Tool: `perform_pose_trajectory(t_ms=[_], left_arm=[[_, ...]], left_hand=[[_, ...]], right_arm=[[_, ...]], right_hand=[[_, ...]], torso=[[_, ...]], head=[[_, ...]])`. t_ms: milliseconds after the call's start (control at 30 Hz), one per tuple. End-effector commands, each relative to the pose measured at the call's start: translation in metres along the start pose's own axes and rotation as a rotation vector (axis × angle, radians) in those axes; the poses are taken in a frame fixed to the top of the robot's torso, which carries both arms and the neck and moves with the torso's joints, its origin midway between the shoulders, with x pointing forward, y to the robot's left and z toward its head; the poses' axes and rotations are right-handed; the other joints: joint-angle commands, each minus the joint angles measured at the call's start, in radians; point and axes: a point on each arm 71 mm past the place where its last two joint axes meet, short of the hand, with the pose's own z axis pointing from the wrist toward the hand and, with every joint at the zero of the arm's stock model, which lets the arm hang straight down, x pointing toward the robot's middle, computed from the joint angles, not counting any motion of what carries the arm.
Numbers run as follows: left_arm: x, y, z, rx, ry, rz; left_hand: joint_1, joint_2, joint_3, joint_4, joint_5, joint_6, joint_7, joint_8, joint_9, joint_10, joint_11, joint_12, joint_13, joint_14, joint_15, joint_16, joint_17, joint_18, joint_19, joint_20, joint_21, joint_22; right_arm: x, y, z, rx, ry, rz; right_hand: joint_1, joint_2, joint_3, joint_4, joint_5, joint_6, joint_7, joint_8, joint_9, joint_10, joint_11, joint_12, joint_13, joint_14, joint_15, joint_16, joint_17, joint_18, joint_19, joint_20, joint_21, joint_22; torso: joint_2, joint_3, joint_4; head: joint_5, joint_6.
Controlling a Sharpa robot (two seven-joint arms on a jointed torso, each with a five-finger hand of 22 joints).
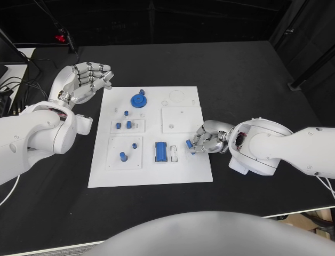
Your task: Assemble the parts on the task board
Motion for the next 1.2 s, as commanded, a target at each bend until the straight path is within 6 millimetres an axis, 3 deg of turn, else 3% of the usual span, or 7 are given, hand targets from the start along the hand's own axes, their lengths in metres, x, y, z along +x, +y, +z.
perform_pose_trajectory(t_ms=[33, 167, 467, 1200], left_arm=[[0.000, -0.001, 0.001, 0.005, 0.002, -0.005], [0.000, -0.001, 0.001, 0.004, 0.002, -0.004], [0.000, -0.001, 0.001, 0.004, 0.002, -0.004], [0.001, -0.001, 0.002, 0.001, 0.004, -0.005]], left_hand=[[-0.001, 0.012, -0.006, 0.002, 0.004, -0.006, 0.058, 0.005, -0.001, -0.008, -0.001, 0.006, -0.001, -0.007, 0.000, 0.003, -0.001, 0.009, 0.005, 0.000, 0.003, -0.001], [-0.001, 0.012, -0.006, 0.002, 0.004, -0.006, 0.058, 0.005, -0.001, -0.008, -0.001, 0.006, -0.001, -0.007, 0.000, 0.003, -0.001, 0.009, 0.005, 0.000, 0.003, -0.001], [0.000, 0.014, -0.007, 0.002, 0.004, -0.008, 0.059, 0.005, -0.001, -0.008, -0.001, 0.008, -0.001, -0.008, 0.000, 0.005, -0.002, 0.009, 0.004, 0.000, 0.004, -0.002], [0.000, 0.014, -0.008, 0.002, 0.004, -0.009, 0.059, 0.006, -0.001, -0.009, 0.000, 0.008, -0.001, -0.008, 0.000, 0.006, -0.002, 0.009, 0.004, 0.000, 0.004, -0.002]], right_arm=[[0.000, 0.003, -0.002, -0.039, -0.005, 0.064], [0.000, 0.005, -0.004, -0.057, 0.003, 0.099], [0.002, 0.006, -0.005, -0.064, 0.030, 0.165], [0.021, 0.016, 0.002, -0.028, 0.214, 0.264]], right_hand=[[-0.013, -0.017, 0.010, 0.001, 0.009, 0.023, -0.012, 0.005, 0.004, 0.104, 0.007, 0.003, 0.264, 0.106, 0.004, 0.002, 0.263, -0.007, 0.106, 0.004, 0.003, 0.263], [-0.030, -0.028, 0.017, 0.005, 0.020, 0.030, -0.013, 0.002, 0.002, 0.104, 0.006, 0.003, 0.264, 0.106, 0.002, 0.002, 0.263, -0.007, 0.106, 0.003, 0.003, 0.263], [-0.059, -0.043, 0.024, 0.012, 0.050, 0.053, -0.016, -0.010, -0.003, 0.104, 0.004, 0.003, 0.264, 0.106, -0.003, 0.002, 0.263, -0.007, 0.106, -0.001, 0.003, 0.263], [-0.087, -0.053, 0.011, 0.026, 0.087, 0.066, -0.015, -0.038, -0.013, 0.104, 0.004, 0.003, 0.264, 0.106, -0.006, 0.002, 0.263, -0.007, 0.106, -0.004, 0.003, 0.263]], torso=[[0.000, 0.0001, 0.0000], [0.000, -0.0010, 0.0012], [0.000, 0.0001, 0.0016], [0.000, -0.0006, 0.0013]], head=[[0.002, 0.000], [0.000, 0.000], [0.004, 0.000], [0.017, 0.000]])
